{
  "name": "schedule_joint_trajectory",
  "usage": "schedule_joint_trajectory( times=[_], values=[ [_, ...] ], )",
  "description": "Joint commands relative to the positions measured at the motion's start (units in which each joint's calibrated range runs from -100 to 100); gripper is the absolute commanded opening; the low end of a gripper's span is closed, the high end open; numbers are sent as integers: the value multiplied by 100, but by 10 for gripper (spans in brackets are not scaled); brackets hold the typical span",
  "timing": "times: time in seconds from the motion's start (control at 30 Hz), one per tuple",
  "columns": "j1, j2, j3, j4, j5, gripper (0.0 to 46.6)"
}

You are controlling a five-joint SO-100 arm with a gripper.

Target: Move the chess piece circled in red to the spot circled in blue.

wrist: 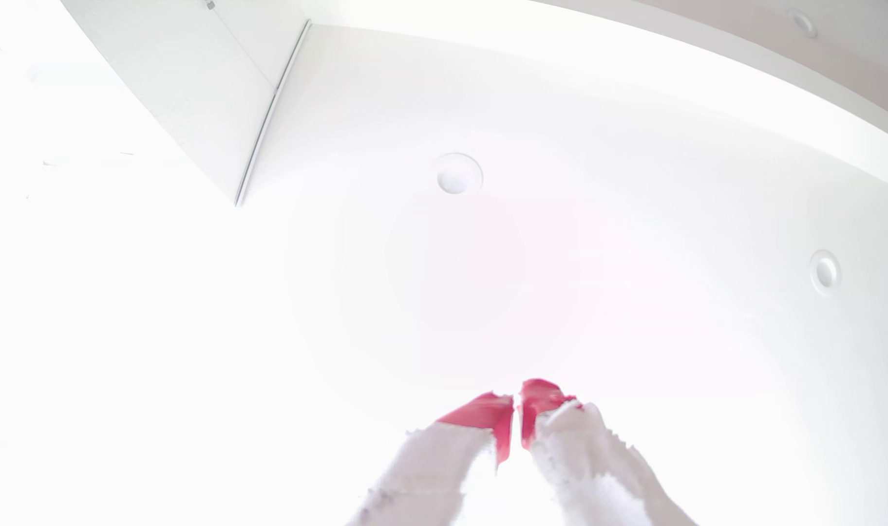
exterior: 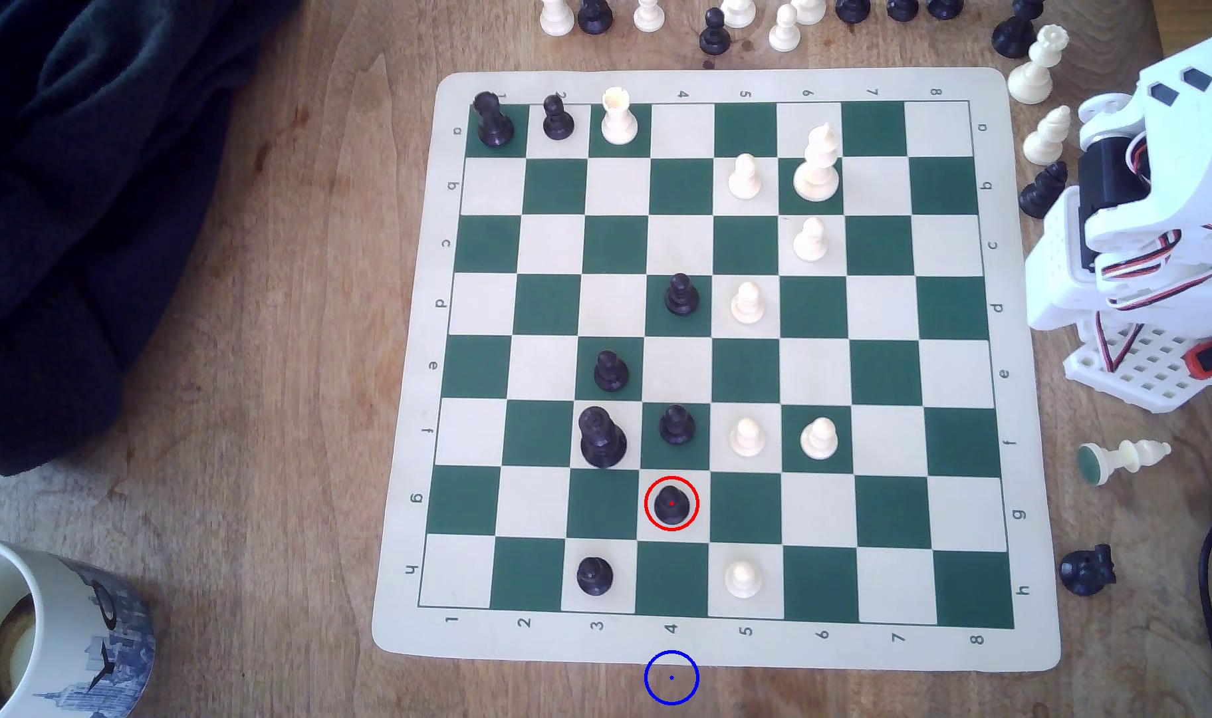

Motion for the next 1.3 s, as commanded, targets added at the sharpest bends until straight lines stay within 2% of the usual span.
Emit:
schedule_joint_trajectory(
  times=[0.0,0.17,0.33,0.37,0.47,0.77,0.87,1.03,1.07,1.1,1.17,1.27],
  values=[
    [-214,-3,127,28,10,2],
    [-378,-3,127,904,10,2],
    [-440,-3,108,2927,10,2],
    [-393,-3,-28,3918,-20,2],
    [-284,-3,-118,4819,-24,2],
    [271,6,-1424,8472,-34,2],
    [404,14,-2312,10666,-34,2],
    [389,22,-2611,11821,-34,15],
    [373,14,-2720,12190,-39,26],
    [326,226,-2938,12870,-39,3],
    [209,455,-3146,13590,-39,2],
    [-417,888,-3409,14155,-34,2]
  ],
)
